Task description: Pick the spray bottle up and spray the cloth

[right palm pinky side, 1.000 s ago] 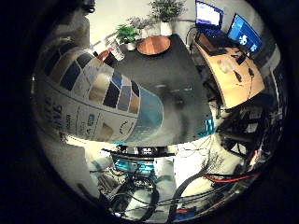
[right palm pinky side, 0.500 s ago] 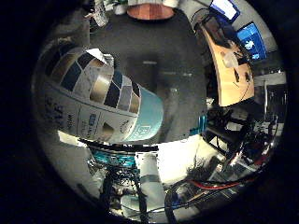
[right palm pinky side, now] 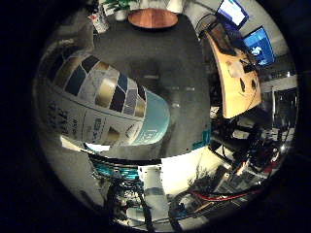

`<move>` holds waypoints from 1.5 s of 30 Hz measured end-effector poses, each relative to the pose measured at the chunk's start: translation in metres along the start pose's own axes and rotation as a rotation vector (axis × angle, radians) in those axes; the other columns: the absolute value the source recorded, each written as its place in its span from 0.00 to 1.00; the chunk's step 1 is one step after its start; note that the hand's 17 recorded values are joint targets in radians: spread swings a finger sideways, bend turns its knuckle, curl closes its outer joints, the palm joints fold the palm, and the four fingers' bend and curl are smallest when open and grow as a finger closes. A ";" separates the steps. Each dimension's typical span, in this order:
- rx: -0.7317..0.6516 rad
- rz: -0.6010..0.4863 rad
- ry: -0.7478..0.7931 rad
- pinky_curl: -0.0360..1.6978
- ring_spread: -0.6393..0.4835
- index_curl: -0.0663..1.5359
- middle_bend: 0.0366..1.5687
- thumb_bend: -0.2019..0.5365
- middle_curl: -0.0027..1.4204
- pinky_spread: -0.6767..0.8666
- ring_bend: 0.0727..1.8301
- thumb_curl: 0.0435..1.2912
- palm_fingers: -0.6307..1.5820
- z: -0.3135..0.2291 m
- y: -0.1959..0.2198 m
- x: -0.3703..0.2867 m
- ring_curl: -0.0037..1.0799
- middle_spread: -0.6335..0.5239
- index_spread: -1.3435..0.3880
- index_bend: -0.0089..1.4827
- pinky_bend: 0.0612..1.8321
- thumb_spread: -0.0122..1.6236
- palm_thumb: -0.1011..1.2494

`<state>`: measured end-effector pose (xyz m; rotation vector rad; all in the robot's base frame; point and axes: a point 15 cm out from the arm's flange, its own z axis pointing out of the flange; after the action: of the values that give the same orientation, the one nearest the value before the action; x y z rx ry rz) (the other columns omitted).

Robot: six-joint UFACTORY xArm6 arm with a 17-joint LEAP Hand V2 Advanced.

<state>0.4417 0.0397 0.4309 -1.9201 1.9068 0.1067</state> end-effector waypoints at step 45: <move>0.130 -0.080 -0.203 0.39 0.39 0.46 0.82 0.25 0.54 0.24 0.78 0.73 0.83 0.006 -0.026 -0.104 0.57 0.38 0.60 0.76 0.71 0.47 0.78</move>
<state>0.4632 0.1379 0.4679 -1.8226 1.6618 0.1436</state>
